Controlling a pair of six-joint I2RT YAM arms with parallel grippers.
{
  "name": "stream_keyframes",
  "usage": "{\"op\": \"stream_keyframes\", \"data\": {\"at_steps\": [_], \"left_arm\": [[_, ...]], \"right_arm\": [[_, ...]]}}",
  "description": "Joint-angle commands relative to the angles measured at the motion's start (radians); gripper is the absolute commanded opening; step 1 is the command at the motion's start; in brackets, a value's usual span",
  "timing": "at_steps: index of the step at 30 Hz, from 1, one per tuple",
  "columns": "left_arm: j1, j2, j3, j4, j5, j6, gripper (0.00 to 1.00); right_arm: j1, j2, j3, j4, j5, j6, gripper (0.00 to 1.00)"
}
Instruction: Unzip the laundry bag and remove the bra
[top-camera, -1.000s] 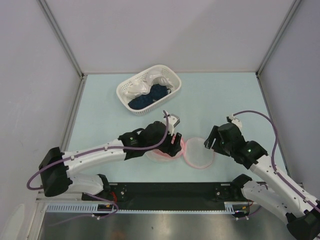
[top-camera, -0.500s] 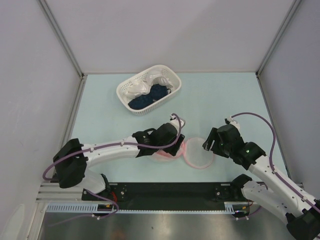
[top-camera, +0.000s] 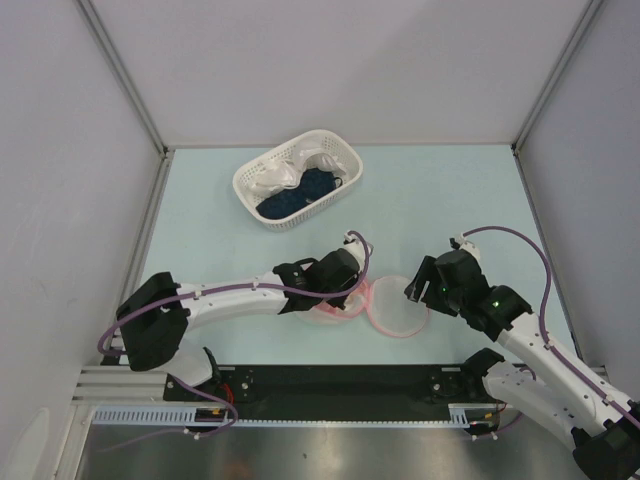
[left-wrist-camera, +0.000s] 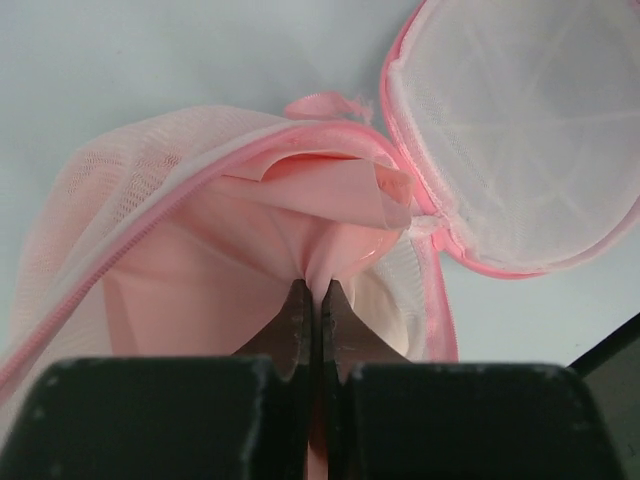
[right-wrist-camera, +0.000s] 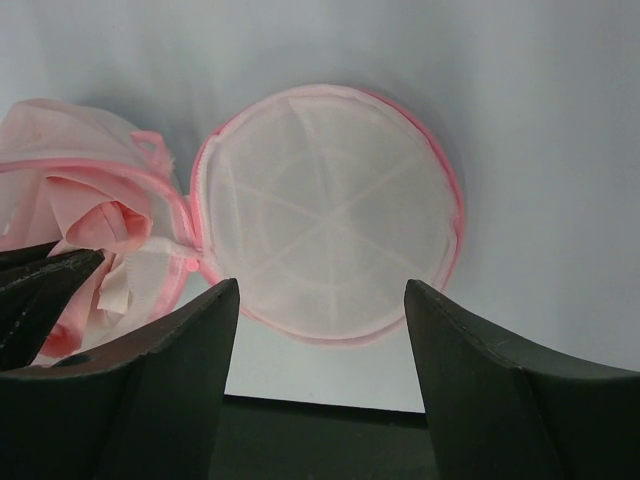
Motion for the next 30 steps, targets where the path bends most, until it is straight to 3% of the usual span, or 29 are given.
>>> {"op": "stream_keyframes", "data": {"at_steps": [1, 8, 16, 25, 30], "left_arm": [[-0.006, -0.087, 0.038, 0.002, 0.012, -0.02, 0.0], [0.0, -0.24, 0.039, -0.003, 0.13, -0.077, 0.0], [0.05, -0.416, 0.021, 0.002, 0.367, -0.133, 0.0], [0.329, -0.53, 0.099, 0.055, 0.61, -0.173, 0.0], [0.457, -0.512, 0.231, -0.001, 0.575, -0.129, 0.0]], "right_arm": [[-0.004, -0.018, -0.005, 0.026, -0.005, -0.002, 0.72], [-0.003, -0.029, -0.028, 0.058, -0.032, 0.0, 0.72], [0.005, -0.041, -0.028, 0.051, -0.035, -0.011, 0.72], [0.01, -0.066, -0.022, 0.034, -0.019, -0.016, 0.72], [0.01, -0.063, -0.028, 0.054, -0.025, -0.017, 0.73]]}}
